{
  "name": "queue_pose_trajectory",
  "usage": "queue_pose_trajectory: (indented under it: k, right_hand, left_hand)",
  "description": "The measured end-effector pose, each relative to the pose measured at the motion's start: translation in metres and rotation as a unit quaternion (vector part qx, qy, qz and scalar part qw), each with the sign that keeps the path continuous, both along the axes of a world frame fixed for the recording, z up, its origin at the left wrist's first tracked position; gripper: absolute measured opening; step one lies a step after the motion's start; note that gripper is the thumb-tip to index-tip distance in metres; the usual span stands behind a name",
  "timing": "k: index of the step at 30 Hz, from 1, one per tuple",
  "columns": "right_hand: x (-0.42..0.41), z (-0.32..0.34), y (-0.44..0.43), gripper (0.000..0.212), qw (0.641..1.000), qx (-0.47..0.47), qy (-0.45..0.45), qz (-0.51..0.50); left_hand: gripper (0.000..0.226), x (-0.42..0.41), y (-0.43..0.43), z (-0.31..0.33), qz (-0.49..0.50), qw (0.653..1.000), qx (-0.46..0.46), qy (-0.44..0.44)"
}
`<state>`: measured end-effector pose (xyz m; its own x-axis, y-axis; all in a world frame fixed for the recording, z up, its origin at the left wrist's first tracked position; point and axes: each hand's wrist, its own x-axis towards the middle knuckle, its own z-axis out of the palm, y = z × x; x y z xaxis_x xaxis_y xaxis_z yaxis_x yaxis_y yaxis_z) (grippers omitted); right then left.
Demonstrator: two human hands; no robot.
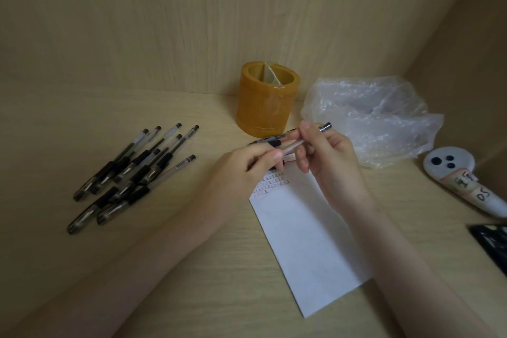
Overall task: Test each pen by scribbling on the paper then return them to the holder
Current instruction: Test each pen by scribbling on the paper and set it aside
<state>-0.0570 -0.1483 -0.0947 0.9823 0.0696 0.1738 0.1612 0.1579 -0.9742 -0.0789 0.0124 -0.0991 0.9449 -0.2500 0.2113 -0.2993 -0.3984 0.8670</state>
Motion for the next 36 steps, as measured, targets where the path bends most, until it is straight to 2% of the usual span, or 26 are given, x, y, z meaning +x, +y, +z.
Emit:
queue_pose_trajectory:
  k: [8,11,14,16,20,25,28,32,34,36]
  right_hand:
    - [0.002,-0.017,-0.006,0.032,1.0,-0.008,-0.002,-0.007]
    - [-0.002,-0.014,-0.003,0.027,1.0,0.016,0.008,0.007]
    - [-0.007,-0.016,-0.001,0.018,0.999,-0.025,0.017,0.037]
    - [-0.008,-0.016,-0.001,0.024,0.998,-0.032,0.023,0.052]
    - [-0.007,-0.013,-0.002,0.025,0.998,-0.035,0.013,0.054]
    - [-0.004,-0.008,-0.013,0.035,0.998,0.052,0.03,-0.021]
    - [0.001,-0.004,-0.022,0.02,0.99,0.105,0.072,-0.063]
    - [-0.001,-0.002,-0.023,0.035,0.98,0.149,0.131,-0.013]
    - [-0.002,-0.004,-0.017,0.03,0.981,0.135,0.14,-0.008]
    - [-0.004,-0.008,-0.012,0.017,0.991,0.066,0.117,-0.023]
  left_hand:
    - [0.016,-0.002,0.0,-0.016,-0.024,0.997,0.066,0.022]
    - [0.012,0.003,0.004,-0.016,-0.02,0.998,0.053,0.014]
    - [0.019,0.0,0.003,-0.018,-0.022,0.999,0.048,0.003]
    - [0.026,-0.004,-0.001,-0.018,-0.031,0.999,0.035,0.003]
    - [0.019,-0.01,-0.003,-0.018,-0.044,0.999,0.022,0.0]
    - [0.022,-0.021,-0.004,-0.018,0.016,0.99,0.136,-0.028]
    - [0.022,-0.028,-0.004,-0.016,0.038,0.981,0.184,-0.053]
    - [0.032,-0.04,-0.009,-0.015,0.0,0.964,0.251,-0.089]
    - [0.039,-0.043,-0.012,-0.018,-0.023,0.952,0.291,-0.095]
    - [0.044,-0.044,-0.014,-0.023,-0.036,0.942,0.319,-0.094]
